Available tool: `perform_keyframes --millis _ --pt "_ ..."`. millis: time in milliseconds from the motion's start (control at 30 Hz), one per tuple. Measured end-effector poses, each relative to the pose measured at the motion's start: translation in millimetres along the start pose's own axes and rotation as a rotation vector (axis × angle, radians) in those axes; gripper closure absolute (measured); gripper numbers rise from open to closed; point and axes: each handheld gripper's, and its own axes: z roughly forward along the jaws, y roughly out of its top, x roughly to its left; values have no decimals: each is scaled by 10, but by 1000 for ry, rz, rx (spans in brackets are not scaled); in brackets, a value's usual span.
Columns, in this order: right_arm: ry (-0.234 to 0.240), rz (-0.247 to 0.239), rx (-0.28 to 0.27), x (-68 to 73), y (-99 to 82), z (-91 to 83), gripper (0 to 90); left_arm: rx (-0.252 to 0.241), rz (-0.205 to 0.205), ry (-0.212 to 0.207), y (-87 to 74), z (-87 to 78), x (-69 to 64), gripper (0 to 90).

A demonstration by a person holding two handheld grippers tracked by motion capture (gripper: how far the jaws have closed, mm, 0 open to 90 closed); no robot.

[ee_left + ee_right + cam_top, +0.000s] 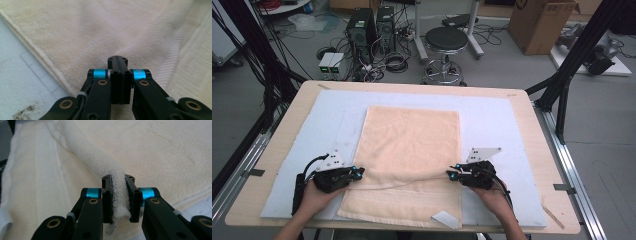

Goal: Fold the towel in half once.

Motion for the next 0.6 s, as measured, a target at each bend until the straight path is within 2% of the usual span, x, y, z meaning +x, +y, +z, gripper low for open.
perform_keyframes --millis 67,100,133,167,200,267,367,467,600 --pt "2 -4 0 41 -32 -38 756 -20 -2 -5 -13 -52 -15 831" --pt "-8 -9 1 58 -45 -49 688 -30 -1 -8 -18 -72 -15 769" --pt "-21 -13 8 76 -49 -61 623 -41 -10 -23 -25 -95 -16 745" --pt "-42 -34 1 114 -54 -86 607 -42 -11 -29 -34 -109 -17 729" --pt "-44 -49 -11 151 -56 -120 607 -39 -9 -46 -46 -121 -20 714" --pt "-44 -74 -49 215 -50 -177 602 -26 -2 -55 -76 -136 -44 712" --pt "-17 -113 -55 286 -55 -179 605 -1 9 -82 -116 -128 -60 692" --pt "8 -135 5 313 -88 -87 604 38 18 -99 -143 -90 -52 619" --pt "-26 -152 86 289 -100 51 619 50 38 -90 -141 -61 -68 598"
